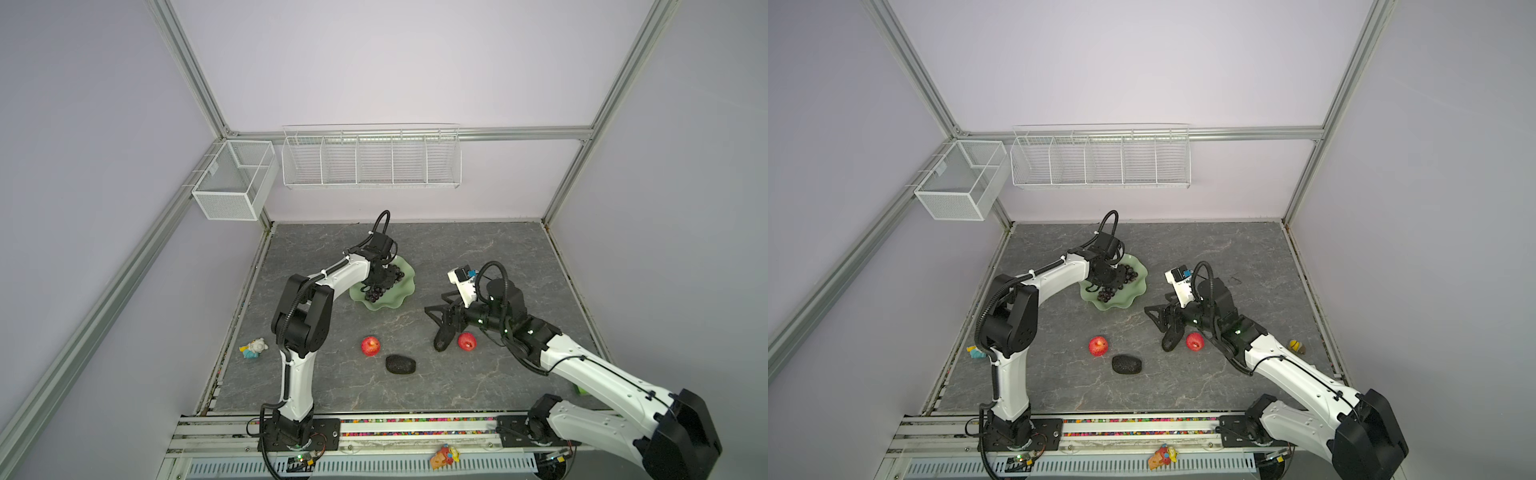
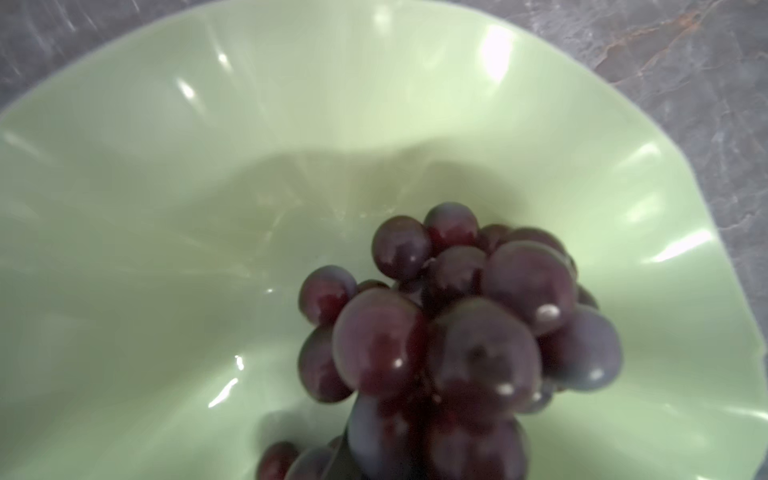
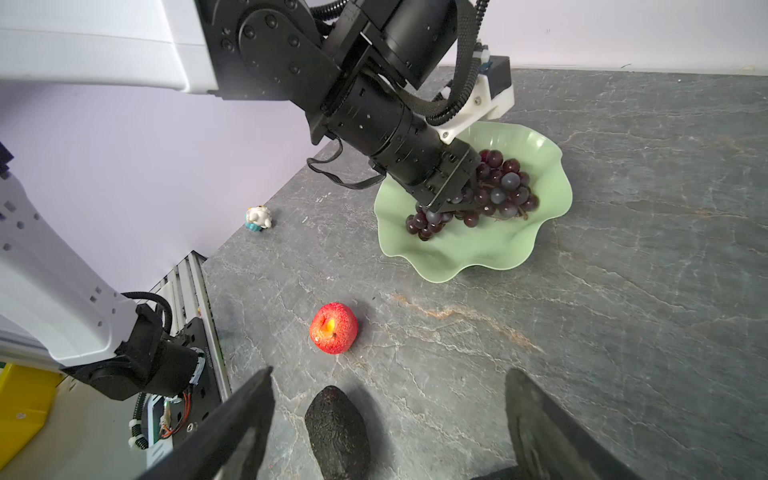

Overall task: Place and organize the fake fruits in the fruit bowl
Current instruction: 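Carry the grapes into the green bowl and open the left gripper, then grasp the red apple nearest the bowl with the left gripper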

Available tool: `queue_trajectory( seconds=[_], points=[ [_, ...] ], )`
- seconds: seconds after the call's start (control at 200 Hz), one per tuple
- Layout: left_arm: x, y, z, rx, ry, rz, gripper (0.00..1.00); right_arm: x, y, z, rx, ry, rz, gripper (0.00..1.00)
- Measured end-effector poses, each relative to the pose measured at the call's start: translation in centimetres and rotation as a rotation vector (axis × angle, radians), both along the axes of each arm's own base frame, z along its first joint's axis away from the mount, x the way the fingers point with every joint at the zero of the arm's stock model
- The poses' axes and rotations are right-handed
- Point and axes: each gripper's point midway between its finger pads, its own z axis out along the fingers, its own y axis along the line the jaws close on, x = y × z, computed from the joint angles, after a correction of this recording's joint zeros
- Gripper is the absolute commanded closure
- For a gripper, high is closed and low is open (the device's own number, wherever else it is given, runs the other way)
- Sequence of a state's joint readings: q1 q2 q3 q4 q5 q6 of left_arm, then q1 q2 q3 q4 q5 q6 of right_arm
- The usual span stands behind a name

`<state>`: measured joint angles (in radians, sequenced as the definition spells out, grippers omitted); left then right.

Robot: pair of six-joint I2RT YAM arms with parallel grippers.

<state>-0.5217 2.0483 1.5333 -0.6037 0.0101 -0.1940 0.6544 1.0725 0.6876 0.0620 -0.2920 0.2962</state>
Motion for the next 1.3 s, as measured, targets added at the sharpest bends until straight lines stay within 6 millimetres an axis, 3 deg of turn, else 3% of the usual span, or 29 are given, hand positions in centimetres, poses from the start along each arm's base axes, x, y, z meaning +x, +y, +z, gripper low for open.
queue_trajectory(
  seconds=[0.175, 0.765, 0.925, 1.09, 1.3],
  points=[
    [0.2, 0.1, 0.1, -0.027, 0.01, -0.006, 0.63, 0.1, 0.0, 0.0, -0.002, -0.002, -0.005, 0.12],
    [0.2, -0.8, 1.2, -0.136, 0.018, -0.08, 0.43, 0.1, -0.3, 0.0, -0.005, -0.009, -0.019, 0.12],
    [0.1, -0.4, 2.1, -0.164, 0.007, -0.091, 0.38, 1.8, -0.5, -1.5, -0.074, 0.028, -0.091, 0.12],
    [0.2, -0.2, 3.7, -0.178, -0.03, -0.096, 0.34, 4.1, 0.8, -2.5, -0.133, 0.067, -0.112, 0.12],
    [-0.2, 0.0, 5.4, -0.193, -0.073, -0.102, 0.3, 3.7, 1.6, -2.6, -0.137, 0.07, -0.091, 0.12]
  ],
)
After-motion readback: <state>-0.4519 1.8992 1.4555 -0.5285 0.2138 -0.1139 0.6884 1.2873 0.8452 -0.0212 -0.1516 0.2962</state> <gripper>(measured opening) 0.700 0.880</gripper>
